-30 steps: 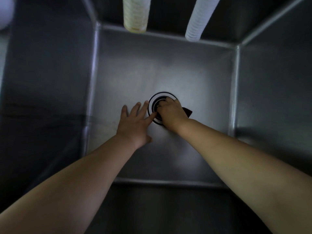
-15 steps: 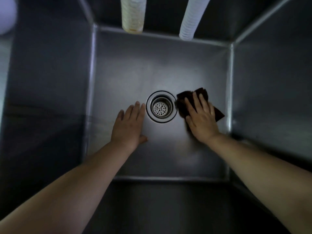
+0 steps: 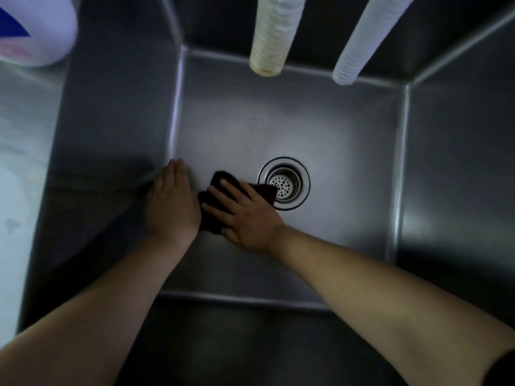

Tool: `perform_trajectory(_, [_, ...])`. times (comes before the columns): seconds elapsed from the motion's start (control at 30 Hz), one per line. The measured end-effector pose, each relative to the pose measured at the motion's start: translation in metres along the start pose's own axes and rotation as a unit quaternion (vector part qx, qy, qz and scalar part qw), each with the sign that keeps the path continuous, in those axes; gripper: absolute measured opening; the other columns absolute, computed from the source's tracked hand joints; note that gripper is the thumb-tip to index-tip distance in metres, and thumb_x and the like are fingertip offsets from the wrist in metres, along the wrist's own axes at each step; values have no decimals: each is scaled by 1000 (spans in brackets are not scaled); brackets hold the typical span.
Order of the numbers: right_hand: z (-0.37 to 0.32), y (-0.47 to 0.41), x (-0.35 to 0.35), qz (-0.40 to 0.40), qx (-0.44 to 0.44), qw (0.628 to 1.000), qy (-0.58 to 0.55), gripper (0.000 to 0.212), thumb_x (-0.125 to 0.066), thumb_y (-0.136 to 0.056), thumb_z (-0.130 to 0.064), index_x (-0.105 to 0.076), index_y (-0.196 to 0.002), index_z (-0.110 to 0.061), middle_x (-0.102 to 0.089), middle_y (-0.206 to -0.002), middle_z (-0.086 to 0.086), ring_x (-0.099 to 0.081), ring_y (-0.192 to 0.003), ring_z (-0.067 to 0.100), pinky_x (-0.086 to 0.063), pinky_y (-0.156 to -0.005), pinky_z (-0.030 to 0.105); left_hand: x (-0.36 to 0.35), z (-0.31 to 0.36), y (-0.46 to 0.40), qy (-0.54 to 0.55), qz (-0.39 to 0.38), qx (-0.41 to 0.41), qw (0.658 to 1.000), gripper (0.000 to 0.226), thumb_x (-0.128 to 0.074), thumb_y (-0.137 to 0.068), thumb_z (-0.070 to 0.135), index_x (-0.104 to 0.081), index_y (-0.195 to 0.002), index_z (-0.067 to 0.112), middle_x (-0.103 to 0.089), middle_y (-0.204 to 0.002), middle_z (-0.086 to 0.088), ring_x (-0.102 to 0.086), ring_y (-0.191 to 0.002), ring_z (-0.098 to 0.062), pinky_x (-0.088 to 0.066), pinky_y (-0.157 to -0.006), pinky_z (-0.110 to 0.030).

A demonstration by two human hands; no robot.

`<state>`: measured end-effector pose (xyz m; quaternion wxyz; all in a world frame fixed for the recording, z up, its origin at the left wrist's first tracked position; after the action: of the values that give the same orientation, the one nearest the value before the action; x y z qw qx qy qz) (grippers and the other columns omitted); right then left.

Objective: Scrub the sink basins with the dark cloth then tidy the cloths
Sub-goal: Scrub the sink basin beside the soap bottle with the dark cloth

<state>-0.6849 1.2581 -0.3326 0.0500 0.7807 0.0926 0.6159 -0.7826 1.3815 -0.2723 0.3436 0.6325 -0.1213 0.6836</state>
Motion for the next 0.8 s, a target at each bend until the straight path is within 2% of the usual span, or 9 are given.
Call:
perform_trajectory(0.17, [53,-53,23,15,-77,996,32,63,-35,-87,-47,-32,-147,-25,-25,-155,11,-17,-143,35,-10,-115,50,1,1,7,-16,23,-14,1000,53,-57,-82,2,-44,-133,-6,-48,-134,-27,-48,-121,-41,-43,-96,-50])
perform_trajectory(0.27, [95,-68,39,16,-154,987,32,63,-34,-93,-47,-17,-151,-26,-10,-159,10,-2,-146,33,1,-116,48,-5,6,10,-43,-54,-34,997,66,-67,-81,14,-40,-138,-2,-42,-142,-21,-41,-130,-36,-36,-105,-48])
perform_trajectory(0.37, [138,-57,53,22,-216,975,36,63,-27,-94,-48,-10,-151,-28,-6,-159,8,2,-146,32,3,-115,46,-9,13,12,-82,-82,-62,991,82,-78,-68,32,-45,-136,-1,-43,-143,-19,-45,-128,-34,-38,-102,-49])
perform_trajectory(0.4, [150,-47,56,24,-229,972,36,64,-26,-93,-48,-11,-151,-28,-7,-159,9,1,-146,32,2,-116,46,-8,17,13,-90,-95,-73,989,87,-78,-68,38,-42,-138,0,-39,-146,-19,-41,-132,-33,-36,-104,-47])
perform_trajectory(0.53, [182,9,55,18,-300,953,39,64,-31,-93,-47,-11,-151,-27,-5,-159,9,2,-146,32,1,-117,46,-11,31,12,-146,-170,-95,970,106,-62,-76,58,-7,-150,6,-4,-158,-17,-10,-145,-28,-13,-116,-38])
perform_trajectory(0.67, [177,72,46,24,-373,927,22,66,-38,-92,-43,-14,-151,-25,-8,-159,10,0,-146,33,-3,-116,49,-11,40,12,-190,-210,-77,956,109,-65,-76,53,-3,-148,0,-4,-156,-24,-9,-145,-33,-12,-117,-39])
perform_trajectory(0.8, [135,115,28,14,-416,909,12,69,-33,-85,-46,-23,-149,-22,-17,-156,15,-10,-143,39,-10,-113,54,-9,49,7,-235,-227,-69,942,102,-63,-80,46,-6,-146,-7,-8,-152,-31,-15,-142,-40,-19,-114,-43])
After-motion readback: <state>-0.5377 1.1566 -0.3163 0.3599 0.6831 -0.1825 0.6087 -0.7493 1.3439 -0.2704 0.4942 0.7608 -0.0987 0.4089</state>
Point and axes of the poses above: each hand's wrist, its own y-axis away from the middle knuckle, its own x-axis out of the back of the hand, z = x × y, the point moved 2 cm from there along -y, towards the middle knuckle
